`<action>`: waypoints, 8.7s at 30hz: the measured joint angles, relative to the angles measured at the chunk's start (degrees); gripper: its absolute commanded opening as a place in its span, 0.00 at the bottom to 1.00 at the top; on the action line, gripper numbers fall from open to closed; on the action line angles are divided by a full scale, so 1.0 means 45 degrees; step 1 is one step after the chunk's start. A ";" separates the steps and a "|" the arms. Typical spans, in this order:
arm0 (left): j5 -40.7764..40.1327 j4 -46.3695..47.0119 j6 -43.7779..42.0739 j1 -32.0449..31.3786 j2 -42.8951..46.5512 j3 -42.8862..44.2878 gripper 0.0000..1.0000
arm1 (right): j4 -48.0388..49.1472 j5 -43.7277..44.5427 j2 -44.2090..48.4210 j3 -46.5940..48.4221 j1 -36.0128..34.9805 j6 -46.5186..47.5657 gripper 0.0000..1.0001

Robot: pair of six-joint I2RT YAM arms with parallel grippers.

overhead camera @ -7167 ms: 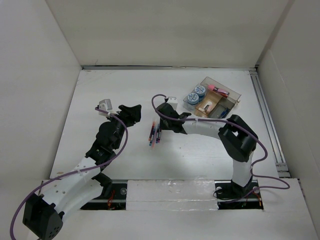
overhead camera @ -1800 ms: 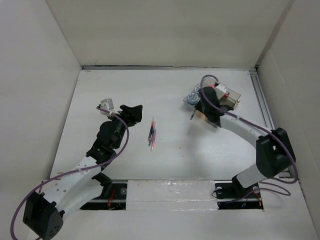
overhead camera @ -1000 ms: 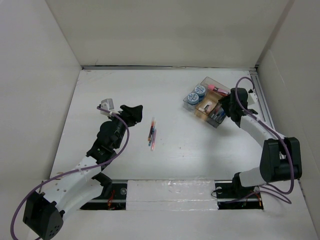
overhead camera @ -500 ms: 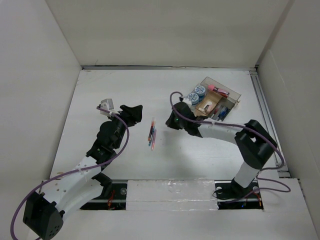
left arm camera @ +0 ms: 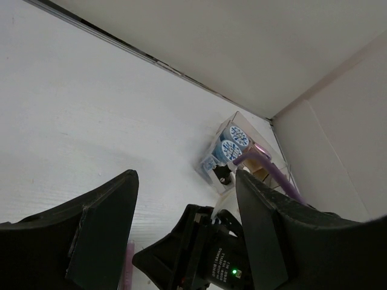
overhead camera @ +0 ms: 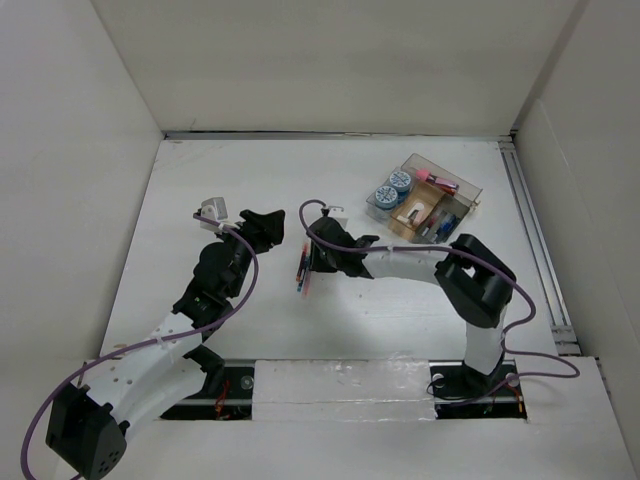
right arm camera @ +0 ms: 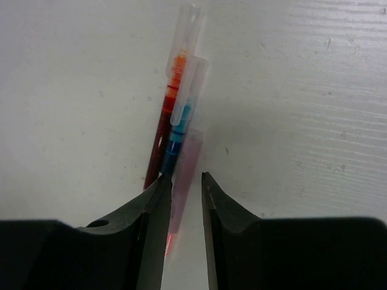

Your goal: Organize the desk

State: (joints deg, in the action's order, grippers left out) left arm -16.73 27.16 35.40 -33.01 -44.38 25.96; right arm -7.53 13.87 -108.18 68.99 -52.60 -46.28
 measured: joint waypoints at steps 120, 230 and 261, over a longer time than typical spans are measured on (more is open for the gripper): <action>-0.0019 -0.0087 -0.0102 0.0000 0.0044 -0.0005 0.48 | -0.0078 0.1428 -0.1292 0.1137 -0.0262 0.0733 0.34; -0.2584 -0.0350 0.0971 0.0000 0.3507 -0.1438 0.50 | 0.0121 0.1044 -0.1039 0.2278 -0.0083 0.0695 0.53; -0.1146 -0.0306 0.0505 0.0000 0.0447 -0.0525 0.59 | 0.0933 0.1632 0.3143 -0.2380 0.3623 -0.0165 0.00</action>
State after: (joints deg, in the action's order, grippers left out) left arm -21.89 25.78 37.67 -33.01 -42.37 23.59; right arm -3.33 21.21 -94.04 58.28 -36.29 -47.03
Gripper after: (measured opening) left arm 0.579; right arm 0.045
